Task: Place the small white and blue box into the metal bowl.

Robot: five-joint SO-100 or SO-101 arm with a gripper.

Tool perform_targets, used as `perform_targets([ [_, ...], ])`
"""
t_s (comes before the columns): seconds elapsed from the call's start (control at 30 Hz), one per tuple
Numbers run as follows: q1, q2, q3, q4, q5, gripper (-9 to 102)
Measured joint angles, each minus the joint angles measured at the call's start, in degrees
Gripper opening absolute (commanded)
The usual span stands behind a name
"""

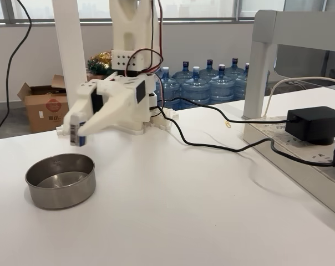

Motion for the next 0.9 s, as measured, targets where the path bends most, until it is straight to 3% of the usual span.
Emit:
perform_targets([
  [0.47, 0.62, -5.62, 0.00, 0.00, 0.00, 13],
  [0.63, -1.23, -5.62, 0.26, 0.00, 0.09, 11],
  [0.8, -7.56, -0.26, 3.16, 0.00, -0.79, -5],
  [0.9, -11.51, 4.39, 5.27, 0.00, -6.50, -4],
])
